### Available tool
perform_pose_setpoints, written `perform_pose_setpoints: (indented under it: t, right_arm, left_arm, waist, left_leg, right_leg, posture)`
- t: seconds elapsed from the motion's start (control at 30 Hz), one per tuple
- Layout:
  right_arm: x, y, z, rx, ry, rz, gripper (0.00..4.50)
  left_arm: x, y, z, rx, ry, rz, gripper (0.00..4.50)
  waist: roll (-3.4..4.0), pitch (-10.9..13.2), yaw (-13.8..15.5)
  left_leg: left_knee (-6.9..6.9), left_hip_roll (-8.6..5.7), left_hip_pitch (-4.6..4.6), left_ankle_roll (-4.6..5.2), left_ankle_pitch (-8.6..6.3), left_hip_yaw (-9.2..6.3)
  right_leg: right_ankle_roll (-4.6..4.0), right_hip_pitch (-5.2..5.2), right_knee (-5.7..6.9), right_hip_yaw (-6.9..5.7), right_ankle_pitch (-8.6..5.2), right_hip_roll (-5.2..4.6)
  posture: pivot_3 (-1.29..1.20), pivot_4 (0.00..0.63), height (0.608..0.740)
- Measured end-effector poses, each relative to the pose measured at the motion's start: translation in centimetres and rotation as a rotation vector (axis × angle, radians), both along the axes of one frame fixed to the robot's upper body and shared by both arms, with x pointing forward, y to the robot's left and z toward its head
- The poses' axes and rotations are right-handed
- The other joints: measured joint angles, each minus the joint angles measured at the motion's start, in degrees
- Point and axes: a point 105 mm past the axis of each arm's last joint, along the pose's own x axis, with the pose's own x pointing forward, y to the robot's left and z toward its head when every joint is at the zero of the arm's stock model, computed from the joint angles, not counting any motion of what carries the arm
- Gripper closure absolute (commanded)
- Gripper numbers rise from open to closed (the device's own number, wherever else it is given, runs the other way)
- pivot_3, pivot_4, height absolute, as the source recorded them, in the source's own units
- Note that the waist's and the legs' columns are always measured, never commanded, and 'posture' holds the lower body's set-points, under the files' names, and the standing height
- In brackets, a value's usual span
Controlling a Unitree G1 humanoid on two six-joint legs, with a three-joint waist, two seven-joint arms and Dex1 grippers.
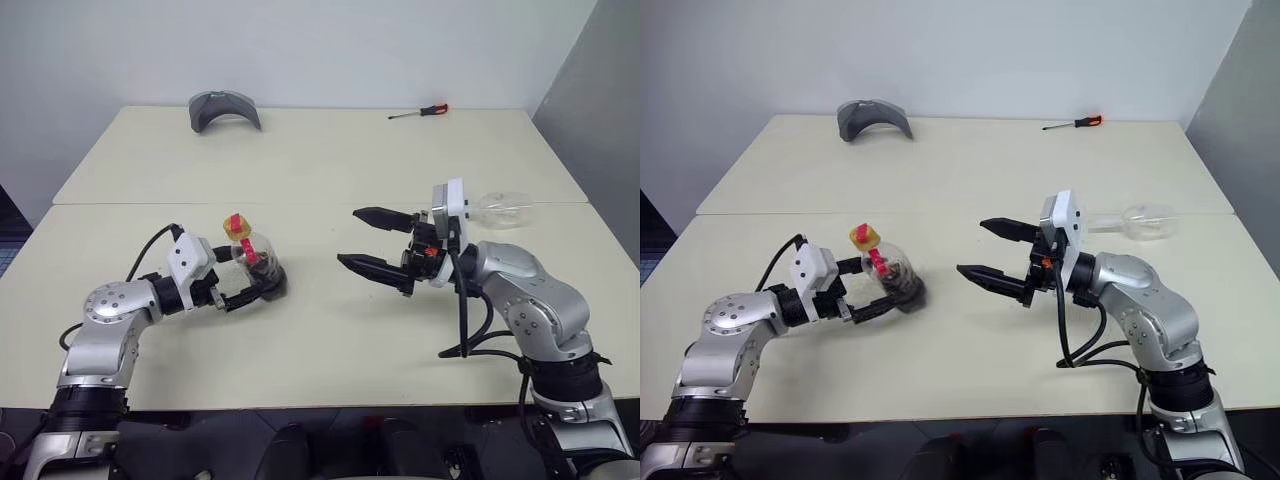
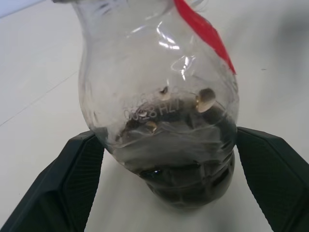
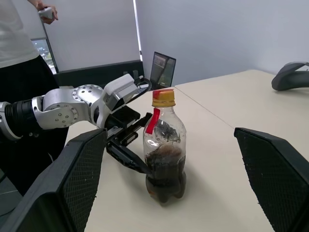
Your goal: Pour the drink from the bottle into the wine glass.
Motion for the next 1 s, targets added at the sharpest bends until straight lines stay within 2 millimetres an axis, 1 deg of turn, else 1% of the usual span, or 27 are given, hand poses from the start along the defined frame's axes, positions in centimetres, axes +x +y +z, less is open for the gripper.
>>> perform_pose_setpoints:
  t: [0.33, 0.7, 0.87, 1.0]
  right_arm:
    - [0.2, 0.2, 0.2, 0.009, -0.003, 0.006, 0.0]
    - [0.3, 0.0, 0.2, 0.0, -0.009, 0.005, 0.0]
    - [0.2, 0.0, 0.1, -0.002, -0.008, 0.009, 0.0]
    - [0.1, 0.0, -0.1, -0.002, -0.002, 0.008, 0.0]
  left_arm:
    - [0.0, 0.1, 0.0, 0.001, -0.001, 0.004, 0.05]
    - [-0.1, -0.9, -0.6, -0.012, 0.015, -0.031, 0.05]
    - [-0.5, -1.1, -0.8, 0.001, 0.035, -0.067, 0.05]
    - [-1.1, -0.5, -1.2, 0.035, 0.068, -0.091, 0.05]
  waist:
    - [0.01, 0.0, 0.0]
    - [0.0, 0.0, 0.0]
    - [0.0, 0.0, 0.0]
    - [0.01, 0.01, -0.01]
  left_leg:
    - [0.0, 0.0, 0.0, 0.0, 0.0, 0.0]
    - [0.0, 0.0, 0.0, 0.0, 0.0, 0.01]
    - [0.0, 0.0, 0.0, 0.0, 0.0, 0.0]
    - [0.0, 0.0, 0.0, 0.0, 0.0, 0.01]
  right_leg:
    - [0.0, 0.0, 0.0, 0.0, 0.0, 0.0]
    - [0.0, 0.0, 0.01, 0.0, 0.0, 0.0]
    - [0.0, 0.0, 0.01, 0.0, 0.0, 0.0]
    - [0.0, -0.01, 0.01, 0.0, 0.0, 0.0]
  posture:
    - [0.0, 0.15, 0.74]
    - [0.0, 0.15, 0.74]
    - [0.0, 0.15, 0.74]
    - [0.0, 0.15, 0.74]
